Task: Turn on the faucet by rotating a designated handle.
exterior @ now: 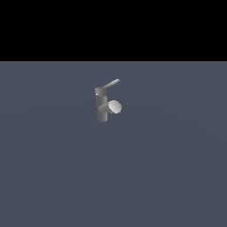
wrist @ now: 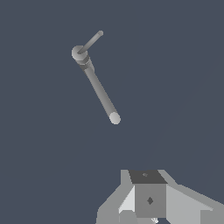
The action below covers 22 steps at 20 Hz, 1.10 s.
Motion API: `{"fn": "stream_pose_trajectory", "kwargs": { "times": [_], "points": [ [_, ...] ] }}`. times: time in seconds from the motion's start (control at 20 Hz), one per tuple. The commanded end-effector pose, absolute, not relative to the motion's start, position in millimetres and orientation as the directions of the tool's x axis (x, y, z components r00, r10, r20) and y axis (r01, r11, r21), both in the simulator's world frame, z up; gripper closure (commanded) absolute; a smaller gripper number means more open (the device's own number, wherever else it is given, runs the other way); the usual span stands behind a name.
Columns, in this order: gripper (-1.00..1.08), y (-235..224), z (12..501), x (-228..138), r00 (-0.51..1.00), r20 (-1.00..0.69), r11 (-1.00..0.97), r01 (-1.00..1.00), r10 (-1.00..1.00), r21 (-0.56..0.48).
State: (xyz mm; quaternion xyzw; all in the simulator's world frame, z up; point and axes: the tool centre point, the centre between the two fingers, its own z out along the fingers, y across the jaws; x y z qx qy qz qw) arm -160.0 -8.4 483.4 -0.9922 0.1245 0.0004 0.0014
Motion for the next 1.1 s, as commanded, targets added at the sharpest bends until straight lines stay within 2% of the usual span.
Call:
{"fn": "stream_pose_trajectory", "kwargs": {
  "times": [0.0, 0.5, 1.05],
  "points": [
    [1.08, -8.8, 479.1, -138.9, 0.954, 0.000, -0.954, -0.300, -0.300, 0.003],
    [1.08, -9.6, 449.2, -54.8, 0.869, 0.010, -0.869, -0.495, -0.495, 0.020],
    [1.08, -9.5, 392.2, 32.2, 0.732, 0.019, -0.732, -0.681, -0.681, 0.023]
  ]
}}
